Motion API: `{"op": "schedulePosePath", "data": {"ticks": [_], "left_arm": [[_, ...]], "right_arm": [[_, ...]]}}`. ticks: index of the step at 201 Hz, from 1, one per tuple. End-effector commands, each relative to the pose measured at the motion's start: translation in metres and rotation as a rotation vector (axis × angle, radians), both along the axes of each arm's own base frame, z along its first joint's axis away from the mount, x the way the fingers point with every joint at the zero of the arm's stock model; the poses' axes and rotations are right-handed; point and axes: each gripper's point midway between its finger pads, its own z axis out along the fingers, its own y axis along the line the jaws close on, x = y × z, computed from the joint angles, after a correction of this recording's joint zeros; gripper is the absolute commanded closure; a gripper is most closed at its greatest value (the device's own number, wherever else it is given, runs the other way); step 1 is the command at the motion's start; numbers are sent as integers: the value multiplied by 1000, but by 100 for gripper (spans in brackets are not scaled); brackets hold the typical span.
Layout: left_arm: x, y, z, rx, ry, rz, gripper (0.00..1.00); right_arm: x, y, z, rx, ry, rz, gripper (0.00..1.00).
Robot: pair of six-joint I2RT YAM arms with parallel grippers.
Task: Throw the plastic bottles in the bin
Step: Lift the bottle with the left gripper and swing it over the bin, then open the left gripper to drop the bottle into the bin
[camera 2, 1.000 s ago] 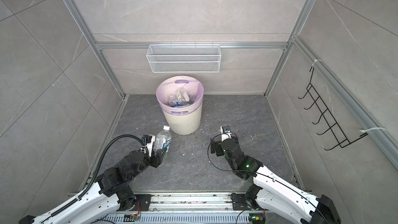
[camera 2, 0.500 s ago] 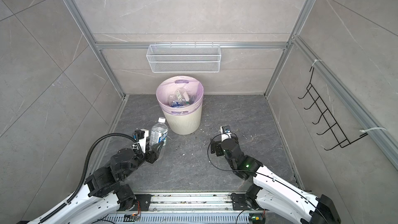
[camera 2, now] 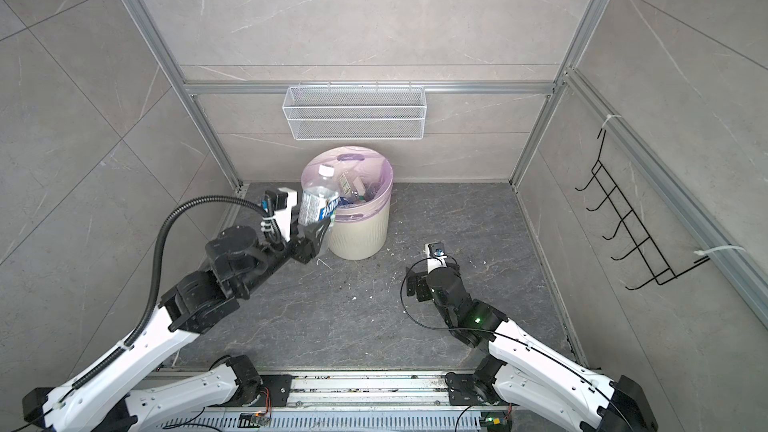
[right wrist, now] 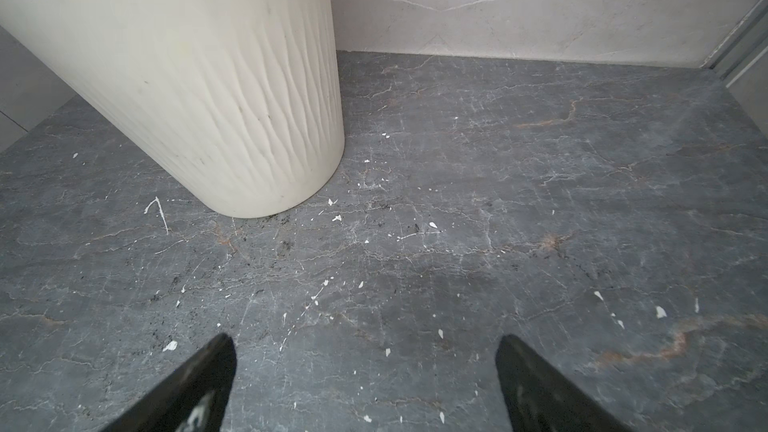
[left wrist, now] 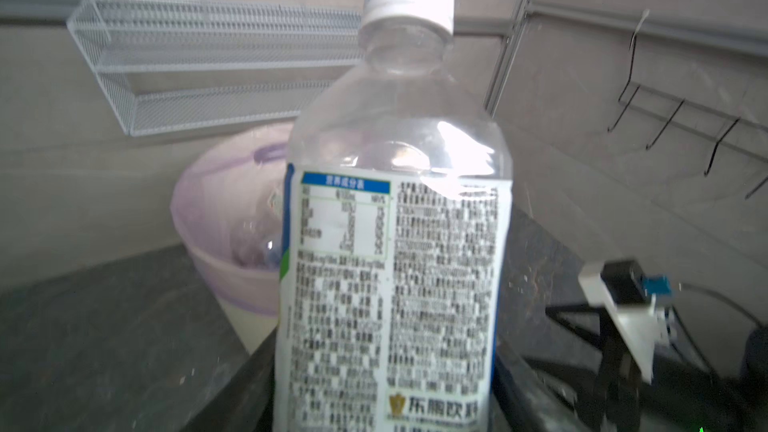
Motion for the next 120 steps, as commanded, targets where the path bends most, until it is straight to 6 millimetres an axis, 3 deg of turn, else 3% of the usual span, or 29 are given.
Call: {"op": "schedulePosePath", "data": {"ticks": [1,20,32,36,38,53,79,120], "left_arm": [[36,-4,48,-76,-43,-44,38],[93,-4,62,-144,18,-58,37],[123,-6,63,-149,73,-64,22],[132,-8,57,-142,98,-66,5],[136,-9,56,-140,105,-67,1],[156,-9,50,-128,139,-56,0],[150,-3,58,-126,98,-56,0],[111,21,64,-150,25,-21,0]], "right_arm": [[1,1,15,37,-14,-3,1],[1,2,15,40,-11,0,0],[1,1,15,38,-13,-4,0],[1,1,15,37,-13,-7,0],[1,1,16,39,-15,-7,0],[0,-1,18,40,-21,-10,0],[-1,-3,20,45,-29,-11,0],[0,0,18,44,-21,-2,0]]}}
